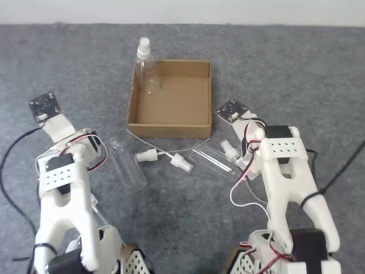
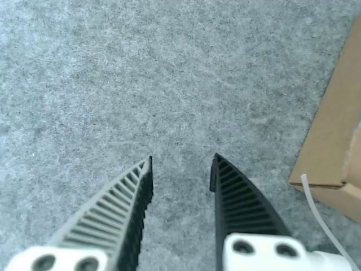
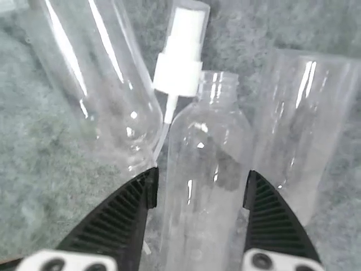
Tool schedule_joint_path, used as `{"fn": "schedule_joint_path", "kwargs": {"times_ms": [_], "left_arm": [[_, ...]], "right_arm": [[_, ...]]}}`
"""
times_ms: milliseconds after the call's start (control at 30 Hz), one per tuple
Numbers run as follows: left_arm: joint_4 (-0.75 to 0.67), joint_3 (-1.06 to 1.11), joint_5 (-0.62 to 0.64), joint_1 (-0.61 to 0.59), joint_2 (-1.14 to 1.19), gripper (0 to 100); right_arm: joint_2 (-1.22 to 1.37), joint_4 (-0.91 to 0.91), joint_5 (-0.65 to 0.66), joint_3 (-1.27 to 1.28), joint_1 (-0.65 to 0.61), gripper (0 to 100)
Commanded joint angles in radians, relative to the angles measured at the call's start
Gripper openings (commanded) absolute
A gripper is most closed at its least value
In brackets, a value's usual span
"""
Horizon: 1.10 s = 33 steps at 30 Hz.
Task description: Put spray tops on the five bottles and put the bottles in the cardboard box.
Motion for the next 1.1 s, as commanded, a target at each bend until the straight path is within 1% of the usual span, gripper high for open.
{"fn": "schedule_joint_path", "kwargs": {"times_ms": [0, 167, 433, 600, 633, 867, 1000, 1067], "left_arm": [[-0.029, -0.031, 0.012, 0.005, -0.037, 16], [-0.029, -0.031, 0.012, 0.005, -0.037, 16], [-0.032, -0.019, 0.012, 0.005, -0.043, 16], [-0.032, -0.019, 0.012, 0.005, -0.043, 16], [-0.032, -0.019, 0.012, 0.005, -0.043, 16], [-0.032, -0.018, 0.011, 0.005, -0.043, 16], [-0.032, -0.018, 0.011, 0.005, -0.043, 16], [-0.032, -0.018, 0.009, 0.005, -0.043, 16]], "right_arm": [[0.027, -0.028, 0.014, -0.028, 0.008, 21.0], [0.101, -0.061, 0.015, -0.054, 0.01, 21.0], [0.176, -0.051, 0.012, -0.107, 0.008, 20.4], [0.154, -0.047, 0.012, -0.106, 0.01, 7.6], [0.145, -0.033, 0.012, -0.106, 0.01, 6.5], [0.05, 0.134, 0.014, -0.107, 0.01, 7.0], [0.021, 0.18, 0.012, -0.107, 0.001, 7.3], [0.021, 0.191, 0.009, -0.104, -0.008, 10.8]]}}
